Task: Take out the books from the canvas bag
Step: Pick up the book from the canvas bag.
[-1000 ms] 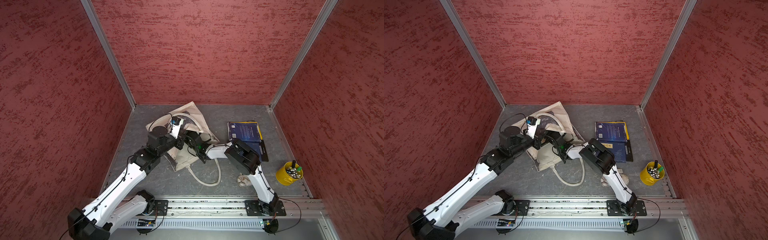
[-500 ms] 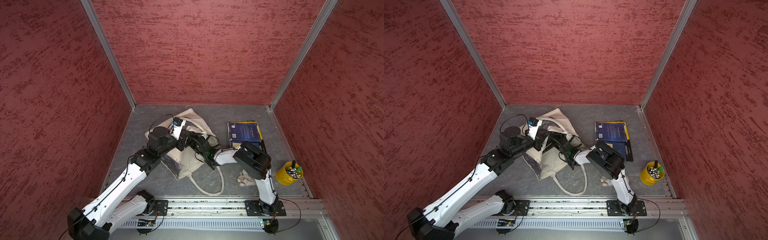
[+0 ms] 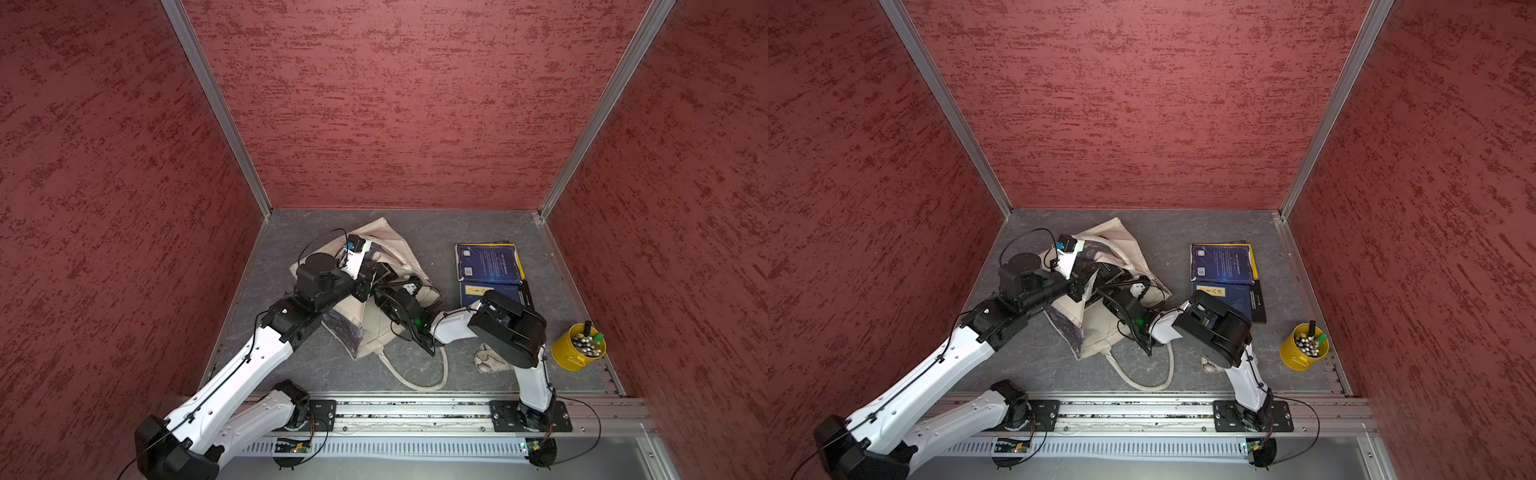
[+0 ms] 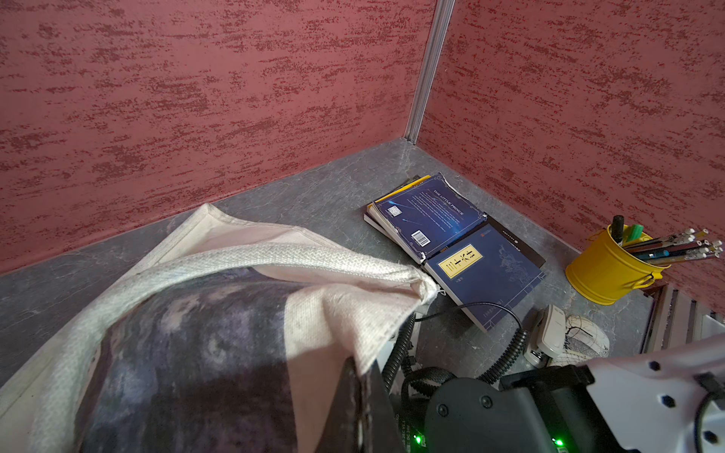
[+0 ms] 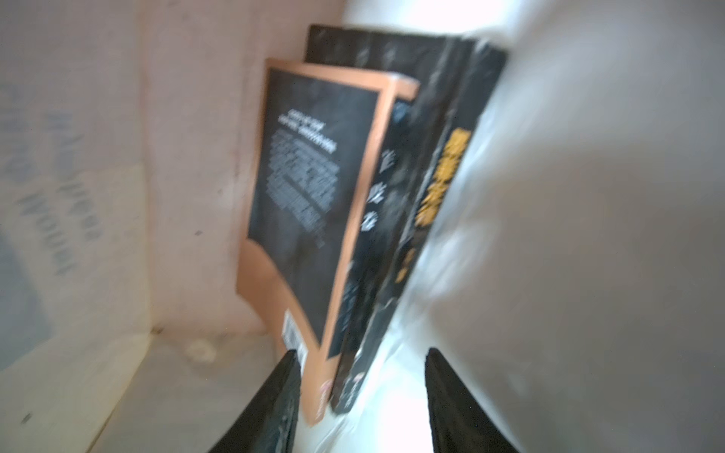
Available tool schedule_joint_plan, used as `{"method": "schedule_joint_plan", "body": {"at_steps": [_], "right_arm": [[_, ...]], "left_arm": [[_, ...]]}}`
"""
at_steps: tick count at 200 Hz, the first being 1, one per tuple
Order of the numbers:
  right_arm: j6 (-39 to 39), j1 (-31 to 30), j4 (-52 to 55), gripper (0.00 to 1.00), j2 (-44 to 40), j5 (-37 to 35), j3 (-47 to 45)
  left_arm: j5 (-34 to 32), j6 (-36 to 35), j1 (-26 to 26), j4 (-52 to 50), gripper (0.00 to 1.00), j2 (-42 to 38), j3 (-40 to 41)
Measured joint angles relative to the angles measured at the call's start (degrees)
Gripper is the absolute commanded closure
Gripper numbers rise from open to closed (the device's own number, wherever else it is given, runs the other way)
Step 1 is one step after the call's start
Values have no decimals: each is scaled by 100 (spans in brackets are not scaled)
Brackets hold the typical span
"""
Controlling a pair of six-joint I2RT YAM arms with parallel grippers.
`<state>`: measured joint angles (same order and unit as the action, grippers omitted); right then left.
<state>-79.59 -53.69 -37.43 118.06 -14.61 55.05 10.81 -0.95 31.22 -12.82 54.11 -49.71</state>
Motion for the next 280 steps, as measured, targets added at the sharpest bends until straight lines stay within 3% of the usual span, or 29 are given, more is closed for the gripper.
{"method": "schedule_joint_plan", "body": {"at_steps": [71,98,127,186,280], "right_arm": [[-15,232,-138,55,723,-17,745],[85,289,-612,74,984,-20,780],[118,337,-872,86,1069,-9,787],[120,367,-1038,100,1106,26,772],[7,284,-1165,100,-116,-28,-866]], "left_arm": [[4,-24,9,-4,100,0,0],[0,-39,9,-24,100,2,0],[-15,-42,9,-42,100,11,2],[-20,-42,9,-42,100,11,2],[72,-42,66,81,100,11,0]]}}
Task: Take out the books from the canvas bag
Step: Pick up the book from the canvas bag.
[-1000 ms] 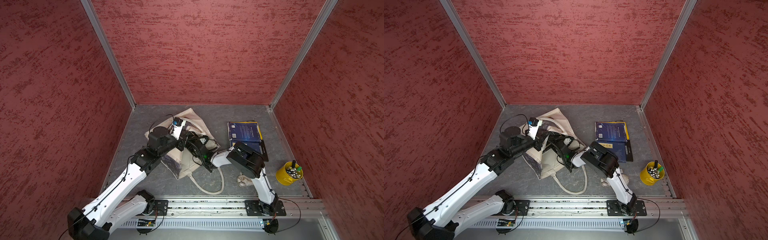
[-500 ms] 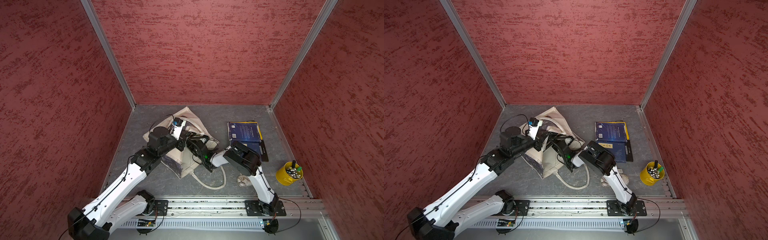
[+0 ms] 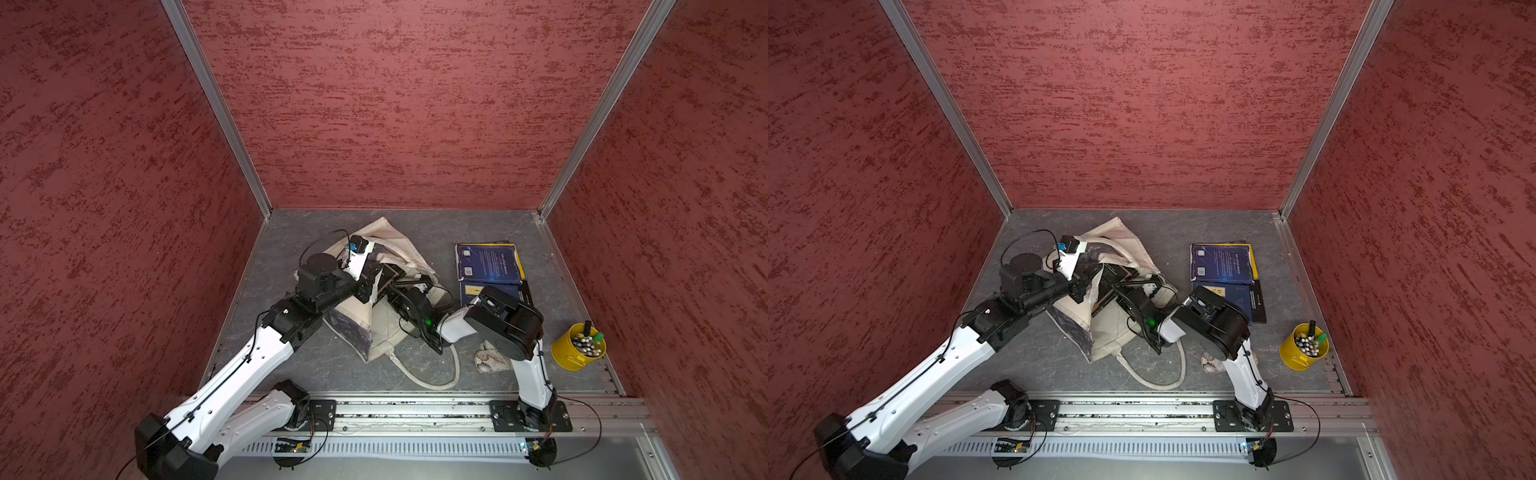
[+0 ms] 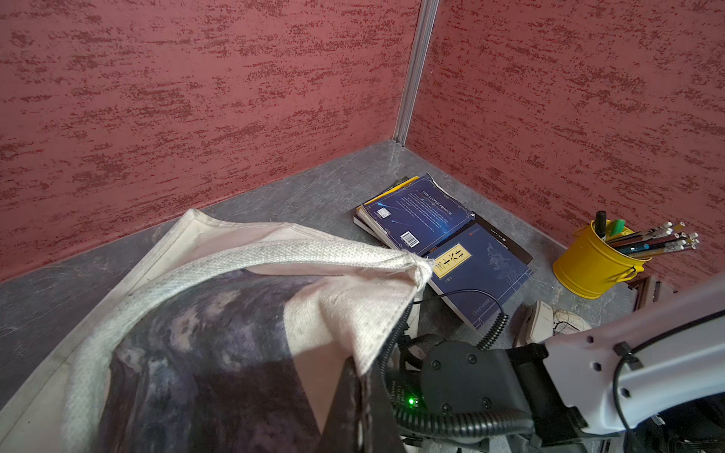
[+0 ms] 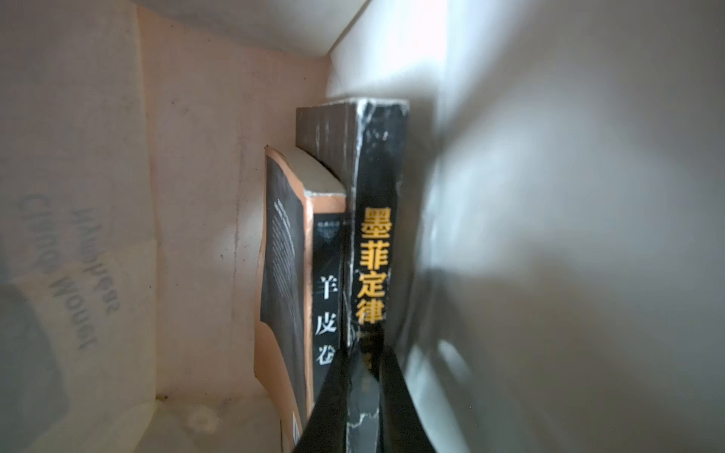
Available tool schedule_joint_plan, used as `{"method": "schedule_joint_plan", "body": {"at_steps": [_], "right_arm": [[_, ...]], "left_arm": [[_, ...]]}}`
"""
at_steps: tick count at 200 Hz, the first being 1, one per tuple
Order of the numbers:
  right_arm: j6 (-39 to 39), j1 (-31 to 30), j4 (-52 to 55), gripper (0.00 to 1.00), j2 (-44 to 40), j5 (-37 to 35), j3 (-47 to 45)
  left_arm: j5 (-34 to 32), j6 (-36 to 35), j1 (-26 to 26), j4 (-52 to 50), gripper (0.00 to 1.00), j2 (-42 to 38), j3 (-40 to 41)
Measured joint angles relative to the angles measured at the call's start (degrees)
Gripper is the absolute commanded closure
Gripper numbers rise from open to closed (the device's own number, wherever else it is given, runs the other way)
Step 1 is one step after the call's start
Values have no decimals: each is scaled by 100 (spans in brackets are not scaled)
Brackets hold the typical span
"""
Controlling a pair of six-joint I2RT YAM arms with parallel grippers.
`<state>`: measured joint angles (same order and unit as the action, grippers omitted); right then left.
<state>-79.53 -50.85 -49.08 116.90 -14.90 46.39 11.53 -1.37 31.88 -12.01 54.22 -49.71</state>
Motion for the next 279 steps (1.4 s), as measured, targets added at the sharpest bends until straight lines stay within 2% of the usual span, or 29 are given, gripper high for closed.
{"method": "schedule_joint_plan", "body": {"at_steps": [68,79,98,122,155,195,240,279], "right_arm": [[-352,-485,850,100,-1165,-389,-671],[-387,-503,866,86,-1169,-380,-684],[-411,-518,732,77,-1167,-365,-822],[-424,-527,516,75,-1119,-374,-975],[-431,-527,251,62,-935,-376,-938],[-605,-531,105,55,-643,-315,-833],[-942,-597,181,54,-610,-286,-833],[-1078,-682,131,58,-352,-313,-625]], "left_arm": [[-20,-9,-9,7,100,15,0],[-20,-20,-11,7,100,17,0],[-22,-26,-11,7,100,17,0],[-24,-46,-11,2,100,20,0],[-24,-50,-11,2,100,22,0],[-52,-61,-11,0,100,22,0],[-72,-63,-11,0,100,22,0],[-72,-63,-11,0,100,35,0]]}}
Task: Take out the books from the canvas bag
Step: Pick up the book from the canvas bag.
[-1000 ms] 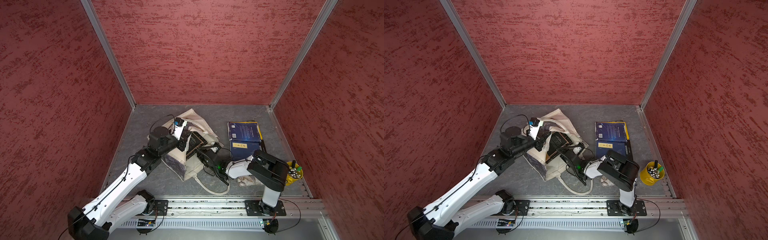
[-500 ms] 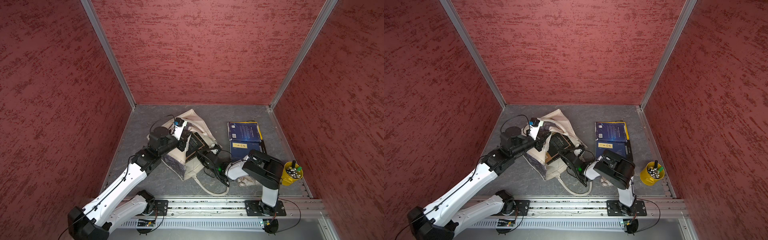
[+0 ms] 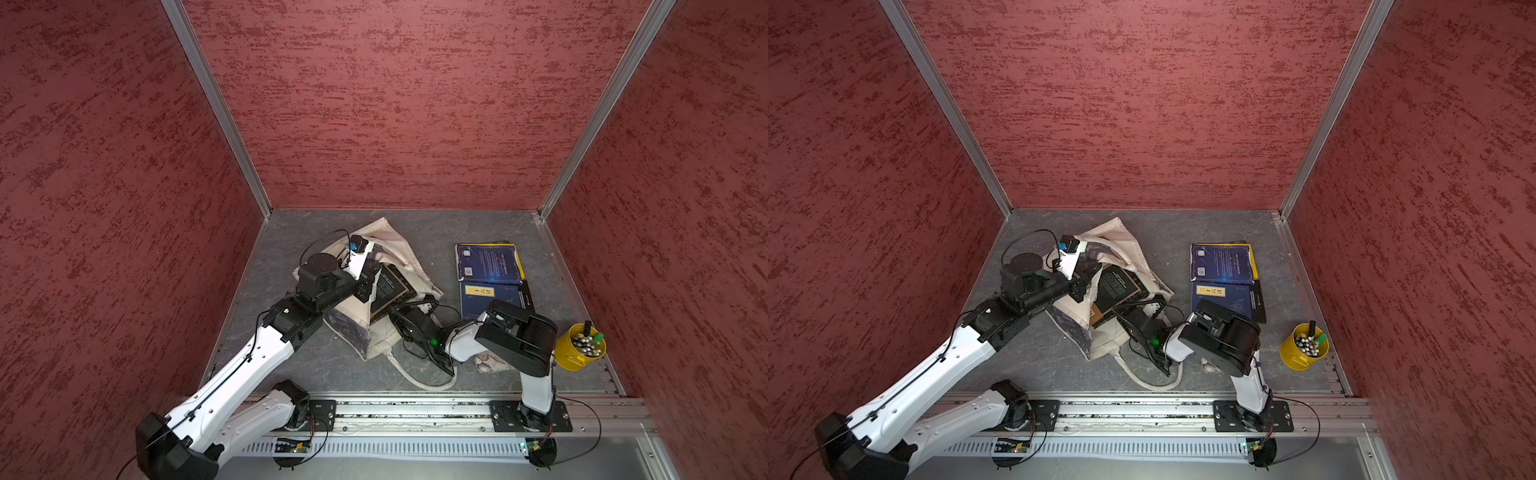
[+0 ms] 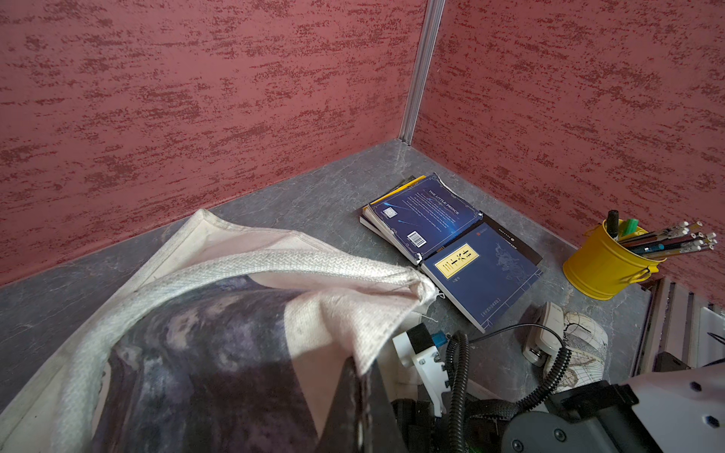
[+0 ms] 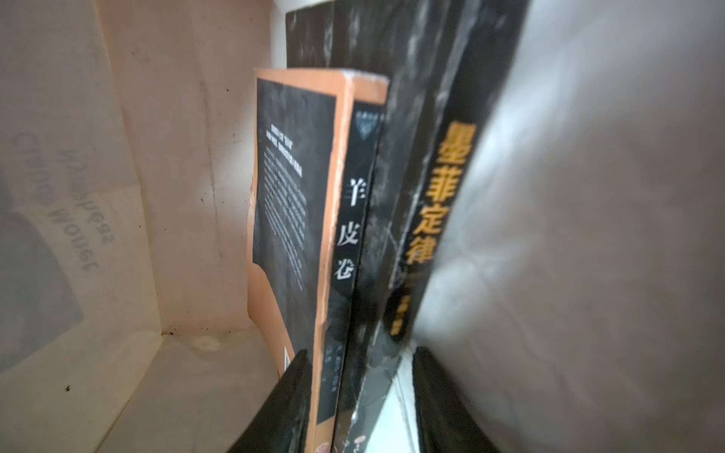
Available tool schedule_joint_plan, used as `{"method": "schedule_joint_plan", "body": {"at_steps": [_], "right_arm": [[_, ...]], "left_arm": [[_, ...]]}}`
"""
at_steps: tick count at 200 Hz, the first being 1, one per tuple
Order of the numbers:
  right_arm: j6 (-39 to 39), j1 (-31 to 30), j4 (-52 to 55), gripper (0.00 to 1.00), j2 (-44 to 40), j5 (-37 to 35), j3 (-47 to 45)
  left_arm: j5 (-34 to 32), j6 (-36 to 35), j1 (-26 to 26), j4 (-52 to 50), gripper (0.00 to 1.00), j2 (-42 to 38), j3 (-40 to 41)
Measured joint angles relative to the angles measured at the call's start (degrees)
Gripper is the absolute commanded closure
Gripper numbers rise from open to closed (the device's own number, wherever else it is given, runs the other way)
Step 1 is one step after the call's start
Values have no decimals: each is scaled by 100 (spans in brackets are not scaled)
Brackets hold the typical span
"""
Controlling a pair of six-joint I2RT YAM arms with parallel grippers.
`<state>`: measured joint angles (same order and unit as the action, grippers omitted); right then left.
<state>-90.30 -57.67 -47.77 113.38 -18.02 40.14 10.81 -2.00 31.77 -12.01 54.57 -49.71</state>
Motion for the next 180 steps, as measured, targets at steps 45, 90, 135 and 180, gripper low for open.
{"method": "schedule_joint_plan", "body": {"at_steps": [45,90,135,180], "right_arm": [[-122,162,-778,63,503,31,125],[-127,398,-1049,87,820,109,382],[94,522,-1233,100,907,232,457],[240,431,-745,100,232,157,-197]], "left_arm": [[-50,0,-9,-7,100,57,0],[-81,-4,-26,-87,100,68,0],[-83,-26,-26,-105,100,98,0],[-35,-31,-22,-55,100,98,0]]}}
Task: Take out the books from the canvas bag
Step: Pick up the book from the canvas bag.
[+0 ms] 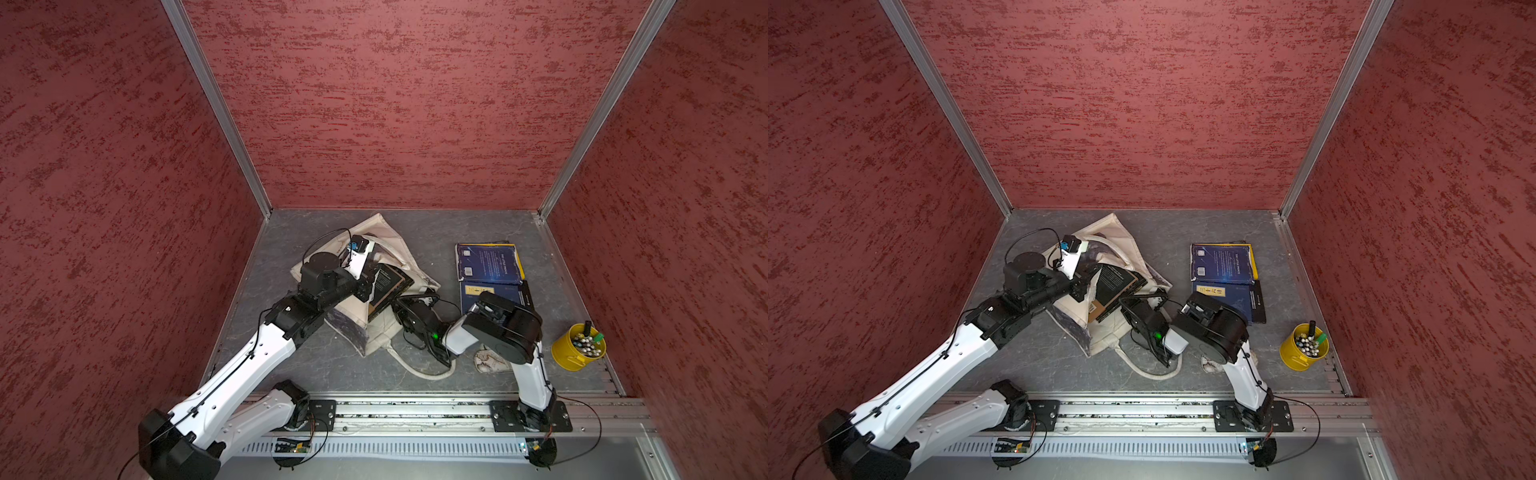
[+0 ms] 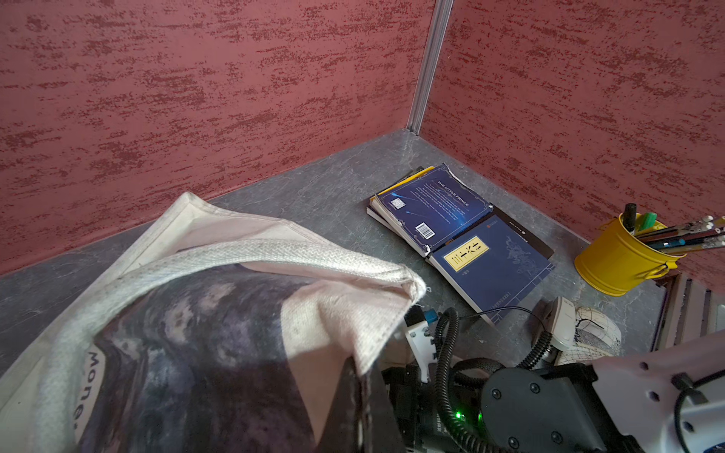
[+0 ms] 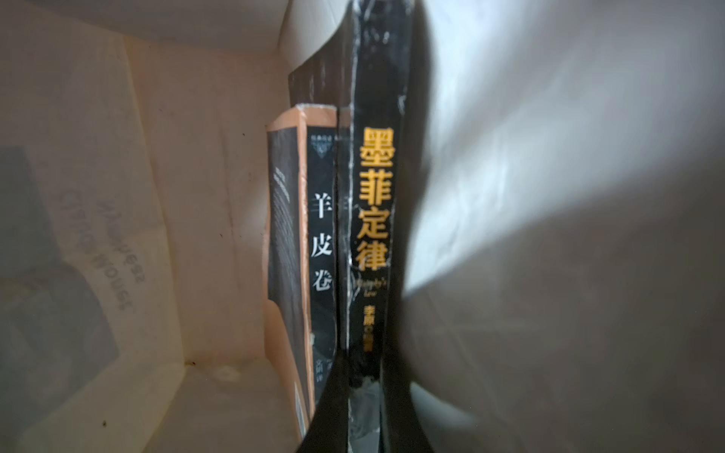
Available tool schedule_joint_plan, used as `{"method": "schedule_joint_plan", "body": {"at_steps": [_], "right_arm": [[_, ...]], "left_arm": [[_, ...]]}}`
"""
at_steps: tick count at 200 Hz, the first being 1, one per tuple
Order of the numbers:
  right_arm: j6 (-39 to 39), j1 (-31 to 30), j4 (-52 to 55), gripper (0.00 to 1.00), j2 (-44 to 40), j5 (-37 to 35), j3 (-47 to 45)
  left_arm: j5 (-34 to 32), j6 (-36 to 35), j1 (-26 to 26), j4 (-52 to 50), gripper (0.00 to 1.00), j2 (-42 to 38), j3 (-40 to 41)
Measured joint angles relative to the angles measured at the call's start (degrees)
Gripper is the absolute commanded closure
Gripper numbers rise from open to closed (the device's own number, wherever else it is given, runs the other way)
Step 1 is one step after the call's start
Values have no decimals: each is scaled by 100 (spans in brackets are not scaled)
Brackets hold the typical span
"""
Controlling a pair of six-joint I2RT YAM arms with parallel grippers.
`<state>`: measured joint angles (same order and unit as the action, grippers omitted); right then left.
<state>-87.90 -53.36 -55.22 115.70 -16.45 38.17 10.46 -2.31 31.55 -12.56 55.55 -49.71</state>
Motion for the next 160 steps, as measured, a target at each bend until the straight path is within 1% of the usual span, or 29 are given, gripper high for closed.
{"method": "schedule_joint_plan", "body": {"at_steps": [25,43,85,93,131,147,160], "right_arm": [[2,-184,505,100,-802,-160,-472],[20,-330,955,100,-1349,-249,-645],[262,-588,2015,100,-2273,-433,-540],[315,-608,2168,95,-2337,-455,-448],[356,-623,2330,86,-2216,-446,-299],[332,-623,2232,79,-1996,-422,-299],[334,-623,2105,69,-1829,-391,-302]], "left_arm": [[15,-4,4,24,100,0,0],[15,-4,-2,26,100,0,0],[13,-4,-15,24,100,0,-22],[13,-4,-15,24,100,0,-22],[-4,-4,-17,17,100,0,-22],[-9,-4,-35,15,100,0,-22],[-15,-4,-39,11,100,0,-22]]}}
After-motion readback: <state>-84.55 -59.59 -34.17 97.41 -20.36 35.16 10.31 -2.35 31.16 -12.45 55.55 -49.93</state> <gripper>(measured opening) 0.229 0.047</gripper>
